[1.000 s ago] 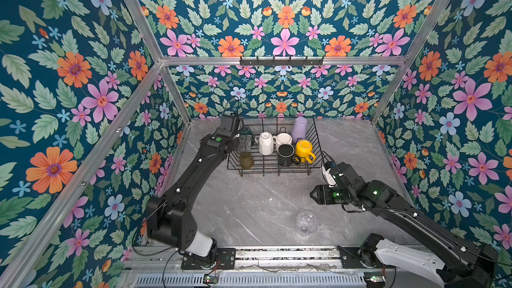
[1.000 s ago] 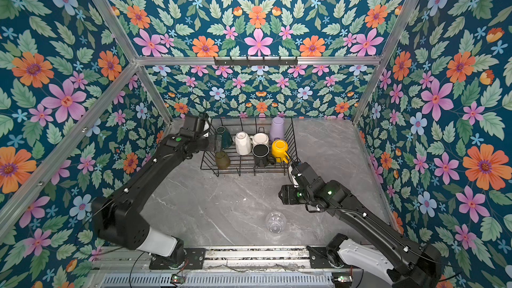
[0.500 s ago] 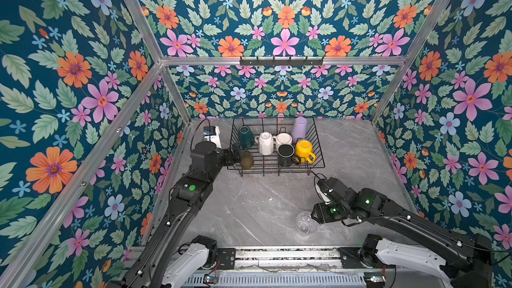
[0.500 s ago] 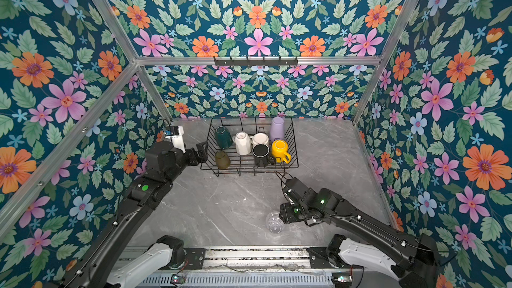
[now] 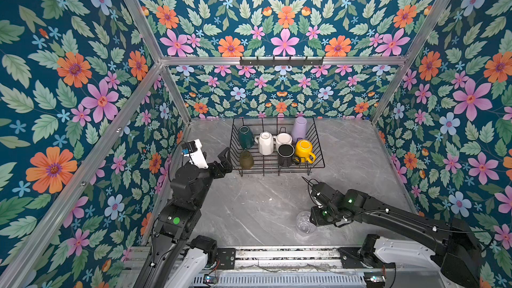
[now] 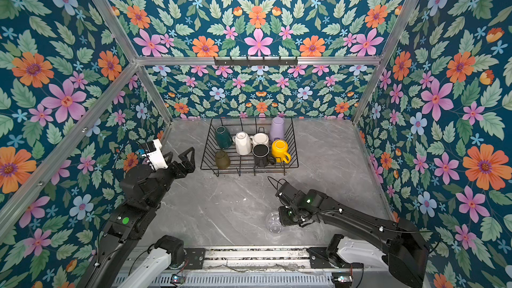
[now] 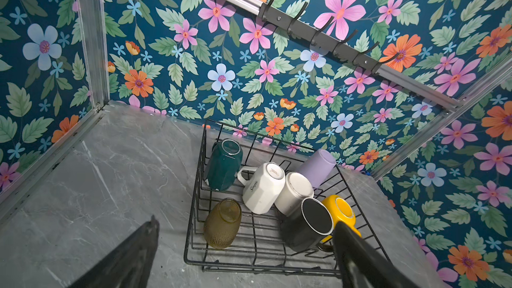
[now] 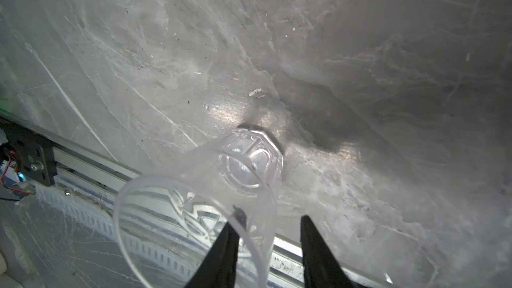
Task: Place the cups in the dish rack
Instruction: 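Open the left gripper and raise it while the right grasps the clear glass, then lift the clear glass with the right gripper toward the left gripper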
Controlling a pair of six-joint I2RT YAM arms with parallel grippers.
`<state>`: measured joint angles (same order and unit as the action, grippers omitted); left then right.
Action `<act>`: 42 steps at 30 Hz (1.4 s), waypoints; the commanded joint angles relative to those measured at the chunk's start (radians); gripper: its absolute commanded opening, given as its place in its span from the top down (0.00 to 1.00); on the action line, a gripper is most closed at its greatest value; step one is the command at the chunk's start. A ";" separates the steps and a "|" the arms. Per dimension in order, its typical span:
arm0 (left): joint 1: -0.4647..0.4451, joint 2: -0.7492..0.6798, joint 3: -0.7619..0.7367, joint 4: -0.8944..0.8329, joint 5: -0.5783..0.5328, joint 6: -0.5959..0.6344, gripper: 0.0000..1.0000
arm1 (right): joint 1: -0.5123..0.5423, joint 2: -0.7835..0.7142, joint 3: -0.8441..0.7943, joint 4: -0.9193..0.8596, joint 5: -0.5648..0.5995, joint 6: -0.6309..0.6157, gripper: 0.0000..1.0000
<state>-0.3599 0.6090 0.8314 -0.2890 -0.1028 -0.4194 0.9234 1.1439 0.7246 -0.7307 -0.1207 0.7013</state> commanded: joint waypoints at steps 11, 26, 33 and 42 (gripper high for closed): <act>0.002 -0.022 -0.023 0.008 0.023 -0.050 0.00 | 0.012 0.114 0.060 0.036 0.057 -0.054 0.86; 0.002 -0.033 -0.051 0.128 0.276 -0.033 0.00 | 0.009 0.139 0.156 0.154 -0.035 -0.022 1.00; 0.001 -0.036 -0.105 0.279 0.573 -0.022 0.00 | -0.092 0.089 0.131 0.324 -0.227 0.052 1.00; 0.001 0.003 -0.177 0.494 0.935 -0.086 0.00 | -0.245 0.054 0.049 0.724 -0.496 0.231 1.00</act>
<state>-0.3599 0.6052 0.6632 0.0795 0.6708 -0.4763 0.6945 1.1912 0.7811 -0.2295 -0.4885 0.8467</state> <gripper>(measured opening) 0.996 0.075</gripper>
